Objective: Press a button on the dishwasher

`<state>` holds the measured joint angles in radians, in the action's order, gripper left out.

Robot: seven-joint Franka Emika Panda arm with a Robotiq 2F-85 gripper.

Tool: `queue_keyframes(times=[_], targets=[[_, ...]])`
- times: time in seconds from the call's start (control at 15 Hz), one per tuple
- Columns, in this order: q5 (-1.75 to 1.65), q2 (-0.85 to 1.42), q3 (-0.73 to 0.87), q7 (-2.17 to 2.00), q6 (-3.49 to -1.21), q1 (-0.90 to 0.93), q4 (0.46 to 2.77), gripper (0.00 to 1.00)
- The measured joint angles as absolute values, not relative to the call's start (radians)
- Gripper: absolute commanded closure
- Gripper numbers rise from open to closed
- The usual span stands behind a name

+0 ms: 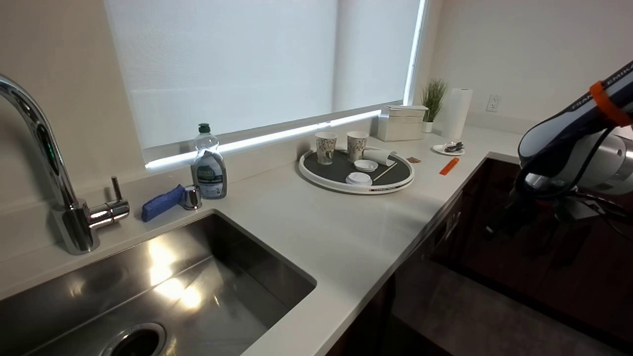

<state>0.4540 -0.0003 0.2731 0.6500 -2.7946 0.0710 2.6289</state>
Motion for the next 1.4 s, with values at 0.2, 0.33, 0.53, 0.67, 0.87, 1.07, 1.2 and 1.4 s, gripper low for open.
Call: queue_keyframes(times=[0.2,0.33,0.53,0.67,0.87,1.07,1.2,1.4], targets=[[0.492,0.050,0.274,0.738,-2.813,0.061,2.596,0.00],[0.531,0.083,0.274,0.799,-2.817,0.052,2.571,0.00],[0.569,0.134,0.274,0.851,-2.829,0.034,2.536,0.00],[0.572,0.155,0.273,0.855,-2.835,0.030,2.523,0.00],[0.572,0.160,0.272,0.856,-2.835,0.030,2.519,0.00],[0.570,0.169,0.272,0.862,-2.841,0.028,2.510,0.00],[0.570,0.189,0.272,0.873,-2.841,0.019,2.490,0.00],[0.570,0.232,0.272,0.908,-2.841,-0.001,2.450,0.29]])
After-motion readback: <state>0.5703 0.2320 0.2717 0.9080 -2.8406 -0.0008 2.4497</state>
